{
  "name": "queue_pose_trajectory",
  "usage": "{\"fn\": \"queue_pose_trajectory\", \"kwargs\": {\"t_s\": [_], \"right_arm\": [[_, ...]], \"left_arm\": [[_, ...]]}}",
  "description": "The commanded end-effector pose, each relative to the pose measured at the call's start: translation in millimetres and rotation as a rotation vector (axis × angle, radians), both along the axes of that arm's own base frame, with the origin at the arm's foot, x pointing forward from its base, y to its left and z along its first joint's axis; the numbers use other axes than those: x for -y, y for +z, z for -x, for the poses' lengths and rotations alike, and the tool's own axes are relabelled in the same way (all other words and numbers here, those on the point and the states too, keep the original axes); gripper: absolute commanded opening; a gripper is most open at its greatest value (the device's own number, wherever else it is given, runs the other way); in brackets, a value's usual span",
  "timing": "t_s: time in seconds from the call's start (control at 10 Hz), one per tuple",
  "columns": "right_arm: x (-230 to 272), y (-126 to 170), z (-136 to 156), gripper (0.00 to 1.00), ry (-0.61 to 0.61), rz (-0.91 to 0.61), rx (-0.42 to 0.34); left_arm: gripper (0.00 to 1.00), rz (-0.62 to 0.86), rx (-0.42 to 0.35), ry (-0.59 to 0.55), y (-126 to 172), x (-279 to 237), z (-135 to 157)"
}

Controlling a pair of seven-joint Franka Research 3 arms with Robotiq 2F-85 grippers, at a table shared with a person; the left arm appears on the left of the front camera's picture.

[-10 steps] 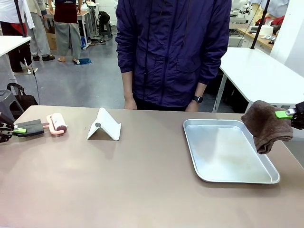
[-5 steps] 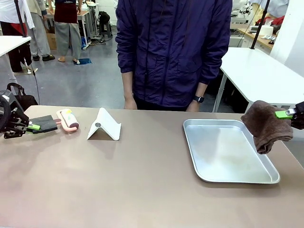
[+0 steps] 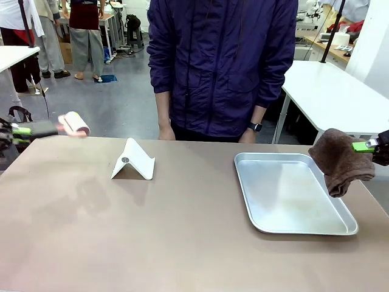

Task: Clean the surface of the table.
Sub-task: Clean the area not pointed to by the person.

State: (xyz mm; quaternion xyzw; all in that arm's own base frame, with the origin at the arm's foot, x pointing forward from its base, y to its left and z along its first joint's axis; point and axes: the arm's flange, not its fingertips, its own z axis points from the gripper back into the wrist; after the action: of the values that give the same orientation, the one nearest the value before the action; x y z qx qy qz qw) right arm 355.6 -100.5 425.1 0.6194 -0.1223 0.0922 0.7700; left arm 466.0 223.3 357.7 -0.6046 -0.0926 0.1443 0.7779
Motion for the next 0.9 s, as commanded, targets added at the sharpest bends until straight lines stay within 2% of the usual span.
{"fn": "queue_pose_trajectory", "kwargs": {"t_s": [0.0, 0.3, 0.6, 0.7, 0.8], "right_arm": [[0.7, 4.3, -0.6, 0.08, -0.004, -0.015, 0.008], [0.7, 4.3, -0.6, 0.08, -0.004, -0.015, 0.008], [0.7, 4.3, -0.6, 0.08, -0.004, -0.015, 0.008], [0.7, 4.3, -0.6, 0.08, -0.004, -0.015, 0.008], [0.7, 4.3, -0.6, 0.08, -0.004, -0.015, 0.008]], "left_arm": [[0.18, 0.122, 0.007, -0.03, 21.5, -20.2, 22.3], [0.18, 0.196, -0.095, -0.228, 44.2, -60.9, 91.4], [0.18, 0.125, -0.115, -0.387, 43.2, -81.3, 157.3], [0.18, 0.092, -0.101, -0.397, 39.1, -81.6, 169.5], [0.18, 0.166, -0.147, -0.313, 39.6, -70.1, 144.8]]}}
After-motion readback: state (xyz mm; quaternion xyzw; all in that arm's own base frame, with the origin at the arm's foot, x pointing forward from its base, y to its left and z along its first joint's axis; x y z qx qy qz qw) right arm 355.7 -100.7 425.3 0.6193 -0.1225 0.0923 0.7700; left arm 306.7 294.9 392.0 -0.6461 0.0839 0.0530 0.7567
